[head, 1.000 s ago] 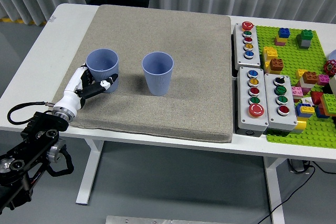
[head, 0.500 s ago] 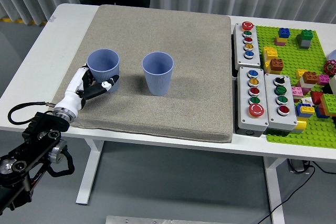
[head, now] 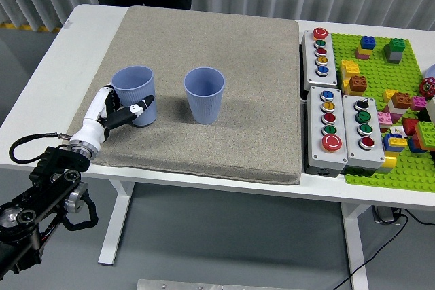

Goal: Pick cup pour cup place

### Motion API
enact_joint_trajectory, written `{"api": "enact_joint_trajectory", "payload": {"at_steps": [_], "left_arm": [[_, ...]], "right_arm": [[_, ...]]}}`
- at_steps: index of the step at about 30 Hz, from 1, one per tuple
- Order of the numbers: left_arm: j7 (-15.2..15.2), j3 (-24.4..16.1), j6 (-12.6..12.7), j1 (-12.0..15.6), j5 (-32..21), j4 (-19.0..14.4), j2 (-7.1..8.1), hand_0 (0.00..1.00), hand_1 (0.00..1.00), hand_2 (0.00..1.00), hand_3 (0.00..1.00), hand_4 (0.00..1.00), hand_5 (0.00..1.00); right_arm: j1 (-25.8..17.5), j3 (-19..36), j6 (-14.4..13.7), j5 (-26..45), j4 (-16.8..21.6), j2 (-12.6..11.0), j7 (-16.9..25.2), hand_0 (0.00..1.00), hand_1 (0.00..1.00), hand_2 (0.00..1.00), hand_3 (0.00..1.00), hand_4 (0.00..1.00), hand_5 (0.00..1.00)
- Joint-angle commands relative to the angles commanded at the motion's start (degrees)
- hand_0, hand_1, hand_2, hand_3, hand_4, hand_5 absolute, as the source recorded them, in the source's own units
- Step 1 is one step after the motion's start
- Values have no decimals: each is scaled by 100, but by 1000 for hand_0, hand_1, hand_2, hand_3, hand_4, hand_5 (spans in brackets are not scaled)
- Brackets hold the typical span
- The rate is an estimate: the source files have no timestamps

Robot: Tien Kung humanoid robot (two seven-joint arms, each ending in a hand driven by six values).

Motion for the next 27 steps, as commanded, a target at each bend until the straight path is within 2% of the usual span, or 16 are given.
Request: {"api": "enact_joint_trajectory", "payload": {"at_steps": [1,3,4,5,8,11,15,17,19,23,27], "left_arm": [[-4,5,31,3,4,-5,-1,643,569,569,647,763,175],[-50,59,363,39,-4,-109,-10,643,569,569,647,763,175],[-61,64,438,47,0,-128,-12,508,495,488,511,641,72],[-95,65,605,71,-31,-208,-22,508,495,488,511,641,72],[-159,18,804,116,-91,-363,-39,508,495,488,511,641,72],[-45,-81,930,142,247,-639,-7,496,487,483,507,673,117],[205,-145,982,48,941,-1101,182,496,487,483,507,673,117],[292,-120,973,-4,1144,-1208,251,484,484,485,507,691,140],[519,-12,914,-151,1605,-1401,422,484,484,485,507,691,140],[761,119,729,-392,2458,-1493,625,490,490,489,510,684,132],[907,209,590,-595,2853,-1454,779,490,490,489,510,684,132]], "right_arm": [[-1,1,0,-2,0,0,0,683,647,569,577,2,9],[-2,-1,1,1,0,-1,1,683,647,569,577,2,9],[-2,-2,1,0,0,-1,1,684,647,569,577,2,7],[1,0,1,-2,0,-2,1,684,647,569,577,2,7],[4,1,-2,-2,0,-1,1,684,647,569,577,2,7],[8,-9,-6,12,0,0,-1,684,647,569,577,2,4],[13,-23,-11,30,0,-11,2,684,647,569,577,2,4],[13,-26,-12,36,0,-15,4,684,647,569,577,2,2],[16,-47,-15,60,0,-26,6,684,647,569,577,2,2],[19,-82,-23,105,0,-39,11,684,647,569,577,2,2],[30,-107,-32,147,0,-51,18,684,647,569,577,2,2]]}}
